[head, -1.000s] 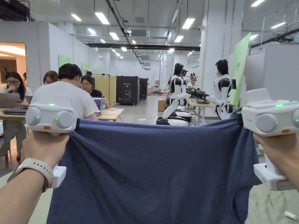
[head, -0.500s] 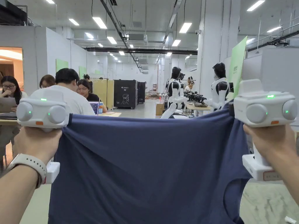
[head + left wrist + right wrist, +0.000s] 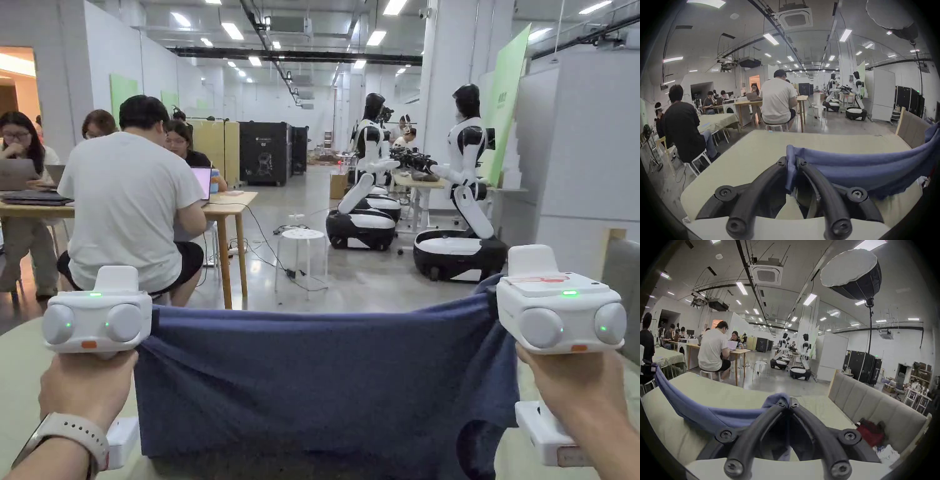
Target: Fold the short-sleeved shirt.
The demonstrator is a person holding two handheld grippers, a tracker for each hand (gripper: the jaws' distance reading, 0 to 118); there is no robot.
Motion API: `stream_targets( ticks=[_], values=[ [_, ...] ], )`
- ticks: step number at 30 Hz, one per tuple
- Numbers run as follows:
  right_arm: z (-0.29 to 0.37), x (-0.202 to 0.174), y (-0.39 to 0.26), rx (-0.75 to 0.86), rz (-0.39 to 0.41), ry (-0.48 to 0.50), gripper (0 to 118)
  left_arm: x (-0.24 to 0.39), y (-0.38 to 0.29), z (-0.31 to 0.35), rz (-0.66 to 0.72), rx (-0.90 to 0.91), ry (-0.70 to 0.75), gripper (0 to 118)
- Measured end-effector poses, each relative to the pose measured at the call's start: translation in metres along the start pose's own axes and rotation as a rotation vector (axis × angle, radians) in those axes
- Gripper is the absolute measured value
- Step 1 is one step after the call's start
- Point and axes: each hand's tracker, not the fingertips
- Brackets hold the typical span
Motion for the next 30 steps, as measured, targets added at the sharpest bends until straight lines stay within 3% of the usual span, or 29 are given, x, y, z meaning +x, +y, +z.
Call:
stream_targets(
  ticks=[6,12,16,18,19,20,21,22,23,26,30],
  values=[
    [0.078,0.001,-0.097,-0.132,0.015,0.026,0,-0.013,-0.105,0.083,-0.028,-0.082,-0.052,6],
    [0.129,-0.017,-0.239,-0.358,0.109,0.107,0,-0.037,-0.237,0.128,-0.072,-0.297,-0.104,6],
    [0.158,-0.027,-0.299,-0.503,0.050,0.161,0,-0.054,-0.297,0.139,-0.029,-0.416,-0.103,6],
    [0.162,-0.029,-0.304,-0.526,0.057,0.169,1,-0.062,-0.307,0.137,-0.006,-0.419,-0.111,7],
    [0.162,-0.019,-0.288,-0.445,-0.044,0.164,6,-0.063,-0.306,0.142,0.004,-0.412,-0.128,15],
    [0.159,-0.015,-0.279,-0.438,-0.062,0.167,24,-0.062,-0.297,0.151,0.018,-0.355,-0.128,30],
    [0.162,-0.016,-0.266,-0.429,-0.062,0.189,57,-0.057,-0.287,0.161,-0.007,-0.318,-0.106,59],
    [0.170,-0.019,-0.252,-0.393,-0.060,0.162,96,-0.056,-0.278,0.166,-0.030,-0.263,-0.105,98],
    [0.177,-0.022,-0.241,-0.355,-0.078,0.169,109,-0.052,-0.269,0.178,-0.025,-0.203,-0.111,117],
    [0.214,-0.047,-0.204,-0.257,-0.092,0.271,111,-0.033,-0.245,0.215,-0.003,-0.060,-0.166,118],
    [0.226,-0.083,-0.199,-0.214,-0.060,0.301,111,-0.007,-0.245,0.233,-0.006,-0.074,-0.264,117]
  ],
)
